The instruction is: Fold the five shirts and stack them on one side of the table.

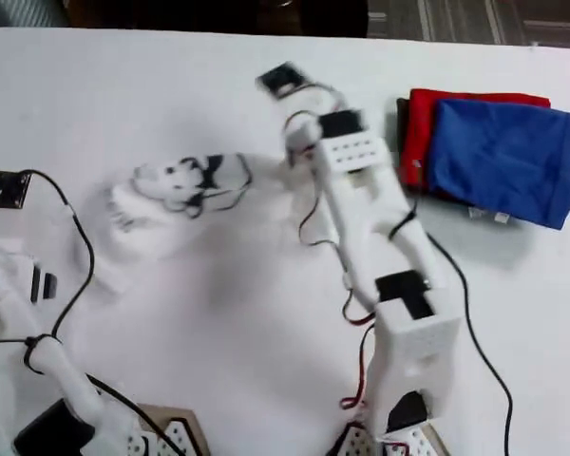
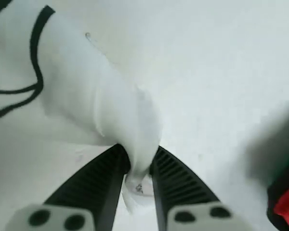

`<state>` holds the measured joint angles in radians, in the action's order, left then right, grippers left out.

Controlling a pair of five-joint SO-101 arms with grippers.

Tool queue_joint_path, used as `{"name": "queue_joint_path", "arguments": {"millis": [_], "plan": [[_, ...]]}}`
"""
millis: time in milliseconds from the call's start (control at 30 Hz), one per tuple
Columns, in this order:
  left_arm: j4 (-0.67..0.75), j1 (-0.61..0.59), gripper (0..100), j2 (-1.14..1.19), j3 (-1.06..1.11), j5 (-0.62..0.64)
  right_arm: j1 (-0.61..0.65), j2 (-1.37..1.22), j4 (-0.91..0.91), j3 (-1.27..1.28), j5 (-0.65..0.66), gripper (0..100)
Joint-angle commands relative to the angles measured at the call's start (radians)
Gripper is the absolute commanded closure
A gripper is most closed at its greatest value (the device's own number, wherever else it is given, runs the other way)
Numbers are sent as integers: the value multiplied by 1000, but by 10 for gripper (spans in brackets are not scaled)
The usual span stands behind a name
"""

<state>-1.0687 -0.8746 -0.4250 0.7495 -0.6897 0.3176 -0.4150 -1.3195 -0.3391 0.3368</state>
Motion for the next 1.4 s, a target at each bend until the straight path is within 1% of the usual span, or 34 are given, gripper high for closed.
{"name": "queue_joint_path", "arguments": {"millis": [0, 33, 133, 200, 267, 333, 500, 600, 700, 800, 967, 1067, 1233, 1367], "plan": [[0, 35, 793, -21, 21, 0, -33, 5, -5, -69, 3, 931], [0, 54, 793, -21, 33, 0, -33, 5, -10, -69, 3, 886], [0, 109, 794, -21, 73, 2, -31, 8, -25, -75, -2, 702], [0, 155, 796, -23, 88, 6, -35, 18, -31, -78, 2, 597], [0, 216, 795, -23, 91, 51, -41, 22, -51, -95, 2, 542], [0, 282, 793, -25, 87, 107, -50, 33, -87, -118, 2, 538], [0, 442, 793, -21, 94, 198, -107, 79, -214, -193, 3, 551], [14, 496, 793, -21, 93, 252, -145, 117, -291, -226, 3, 551], [91, 511, 793, -20, 108, 281, -166, 153, -361, -232, 5, 551], [169, 511, 793, -20, 165, 284, -170, 194, -418, -230, 5, 551], [255, 511, 793, -20, 232, 285, -166, 269, -437, -222, 5, 551], [270, 516, 793, -20, 234, 285, -160, 288, -437, -222, 5, 551], [264, 565, 793, -18, 260, 282, -160, 285, -441, -222, 5, 551], [267, 582, 793, -18, 280, 282, -160, 289, -441, -206, 5, 551]]}}
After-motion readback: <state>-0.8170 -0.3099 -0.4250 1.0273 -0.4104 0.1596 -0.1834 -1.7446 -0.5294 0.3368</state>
